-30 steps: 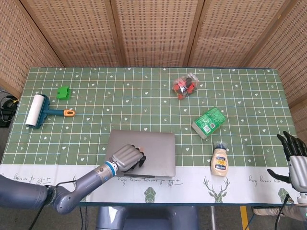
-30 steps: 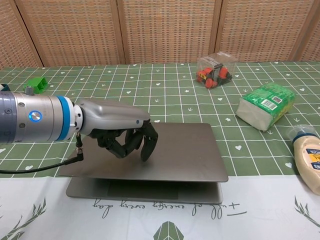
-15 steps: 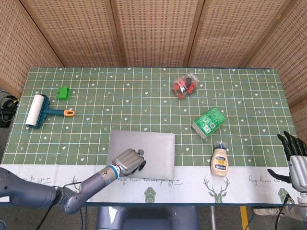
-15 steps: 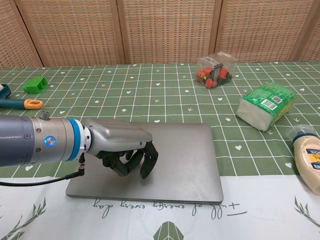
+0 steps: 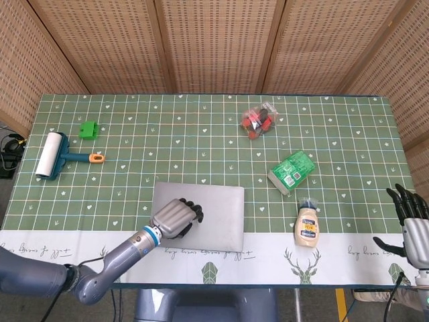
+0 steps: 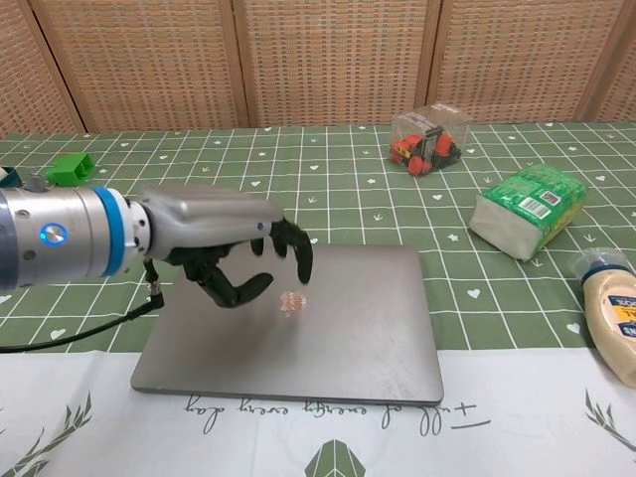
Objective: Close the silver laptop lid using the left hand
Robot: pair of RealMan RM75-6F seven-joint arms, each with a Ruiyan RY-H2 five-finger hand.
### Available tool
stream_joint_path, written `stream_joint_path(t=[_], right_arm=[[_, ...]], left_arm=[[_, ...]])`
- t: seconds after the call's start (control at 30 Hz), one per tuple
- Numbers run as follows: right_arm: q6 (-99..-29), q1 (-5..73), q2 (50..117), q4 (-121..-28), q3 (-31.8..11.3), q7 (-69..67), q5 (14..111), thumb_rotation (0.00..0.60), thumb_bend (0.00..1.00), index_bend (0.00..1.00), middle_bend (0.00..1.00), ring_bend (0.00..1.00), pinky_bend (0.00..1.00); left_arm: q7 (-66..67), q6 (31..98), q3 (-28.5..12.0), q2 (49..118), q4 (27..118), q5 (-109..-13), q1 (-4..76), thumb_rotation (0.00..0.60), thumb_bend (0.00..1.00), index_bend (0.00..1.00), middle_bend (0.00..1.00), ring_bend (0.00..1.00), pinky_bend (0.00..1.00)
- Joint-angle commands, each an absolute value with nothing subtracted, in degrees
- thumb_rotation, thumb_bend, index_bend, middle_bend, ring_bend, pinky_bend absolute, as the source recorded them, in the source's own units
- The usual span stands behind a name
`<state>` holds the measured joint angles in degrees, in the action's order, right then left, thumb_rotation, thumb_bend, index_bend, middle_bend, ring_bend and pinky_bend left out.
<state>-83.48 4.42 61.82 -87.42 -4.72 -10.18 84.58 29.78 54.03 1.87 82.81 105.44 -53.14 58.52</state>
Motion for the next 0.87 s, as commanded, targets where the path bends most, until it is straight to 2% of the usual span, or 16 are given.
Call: stream_joint_path(t=[0.03, 0.1, 0.23, 0.43, 0.67, 0.87], right_arm=[[-83.3, 4.5, 61.9, -87.3, -4.7, -10.2, 84.6, 0.600, 0.02, 0.00, 0.00, 0.00, 0.00], [-83.0, 4.7, 62.0, -87.1, -4.7, -10.3, 84.6, 0.600, 0.02, 0.00, 0.00, 0.00, 0.00], [-82.8, 4.8, 62.4, -86.8, -4.6, -9.8, 84.6, 0.600, 0.02, 0.00, 0.00, 0.00, 0.00], [-83.6, 4.9, 63.0, -87.2, -4.0, -8.2, 86.3, 0.600, 0.02, 0.00, 0.00, 0.00, 0.00], [-84.6, 4.7, 64.0, -87.8, -3.0, -5.5, 88.4, 0.600, 0.02, 0.00, 0.00, 0.00, 0.00], [-85.0, 4.7, 64.8, -88.1, -2.5, -3.2, 89.4, 0.600, 0.02, 0.00, 0.00, 0.00, 0.00]], left_arm=[[29.7, 64.8, 3.3, 79.7, 108.5, -60.9, 52.2, 0.600, 0.38, 0.03, 0.00, 0.00, 0.00], [31.2, 71.3, 5.0, 79.5, 108.0, -64.9, 48.5, 0.600, 0.31, 0.00, 0.00, 0.00, 0.00], [33.3, 82.4, 8.2, 80.6, 104.9, -72.0, 41.1, 0.600, 0.27, 0.00, 0.00, 0.00, 0.00], [29.9, 91.9, 12.0, 80.4, 101.0, -77.2, 31.8, 0.600, 0.26, 0.00, 0.00, 0.00, 0.00], [23.3, 99.0, 14.2, 80.4, 94.2, -80.5, 21.8, 0.600, 0.21, 0.00, 0.00, 0.00, 0.00], [18.4, 100.0, 14.4, 79.5, 90.4, -81.1, 17.0, 0.600, 0.21, 0.00, 0.00, 0.00, 0.00]])
